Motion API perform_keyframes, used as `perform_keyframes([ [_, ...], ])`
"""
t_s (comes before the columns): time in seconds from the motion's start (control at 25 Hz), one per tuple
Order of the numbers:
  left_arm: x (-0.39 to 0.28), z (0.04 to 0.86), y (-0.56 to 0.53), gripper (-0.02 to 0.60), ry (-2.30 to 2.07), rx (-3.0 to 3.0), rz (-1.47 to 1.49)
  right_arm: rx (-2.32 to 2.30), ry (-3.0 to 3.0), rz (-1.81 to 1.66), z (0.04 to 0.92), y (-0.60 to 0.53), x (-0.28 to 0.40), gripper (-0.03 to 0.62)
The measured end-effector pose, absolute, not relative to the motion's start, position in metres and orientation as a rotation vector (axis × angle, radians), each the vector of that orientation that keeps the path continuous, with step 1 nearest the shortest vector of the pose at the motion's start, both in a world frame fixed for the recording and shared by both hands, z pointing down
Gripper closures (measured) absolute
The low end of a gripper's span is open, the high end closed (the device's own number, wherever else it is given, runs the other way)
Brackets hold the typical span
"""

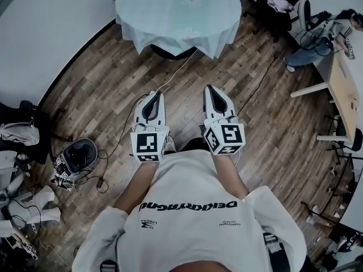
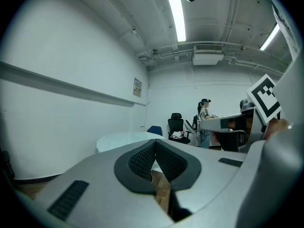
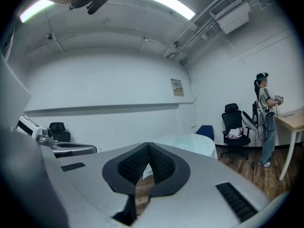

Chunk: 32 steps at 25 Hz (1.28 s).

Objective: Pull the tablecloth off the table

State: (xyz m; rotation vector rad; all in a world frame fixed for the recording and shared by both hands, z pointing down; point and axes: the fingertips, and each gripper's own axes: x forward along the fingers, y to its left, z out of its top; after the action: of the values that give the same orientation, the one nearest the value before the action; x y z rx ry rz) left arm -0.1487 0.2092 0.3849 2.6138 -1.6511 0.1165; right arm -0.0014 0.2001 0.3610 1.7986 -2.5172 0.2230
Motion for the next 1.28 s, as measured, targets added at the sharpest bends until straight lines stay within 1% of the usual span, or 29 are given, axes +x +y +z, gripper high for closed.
perform_keyframes([
  [0.2, -0.163, 0.396, 0.184, 0.565, -1.638, 2.574, 0.085, 1.808, -2.484, 0.207, 0.367, 0.176, -0.006, 0.562],
  [0.44, -0.157, 0.398, 0.145, 0.566, -1.623, 2.597, 0.085, 1.856, -2.475, 0.221, 0.374, 0.142, 0.001, 0.562],
  [0.6, -0.14, 0.394, 0.11, 0.565, -1.605, 2.658, 0.096, 1.874, -2.488, 0.207, 0.376, 0.112, 0.008, 0.562],
  [0.8, -0.124, 0.386, 0.067, 0.565, -1.629, 2.668, 0.086, 1.908, -2.48, 0.225, 0.377, 0.072, 0.032, 0.562],
  [0.96, -0.114, 0.39, 0.021, 0.565, -1.665, 2.636, 0.075, 1.925, -2.489, 0.355, 0.386, 0.027, 0.049, 0.562],
  [1.28, -0.085, 0.415, -0.085, 0.565, -1.679, 2.556, 0.191, 1.86, -2.441, 0.43, 0.413, -0.08, 0.079, 0.562],
])
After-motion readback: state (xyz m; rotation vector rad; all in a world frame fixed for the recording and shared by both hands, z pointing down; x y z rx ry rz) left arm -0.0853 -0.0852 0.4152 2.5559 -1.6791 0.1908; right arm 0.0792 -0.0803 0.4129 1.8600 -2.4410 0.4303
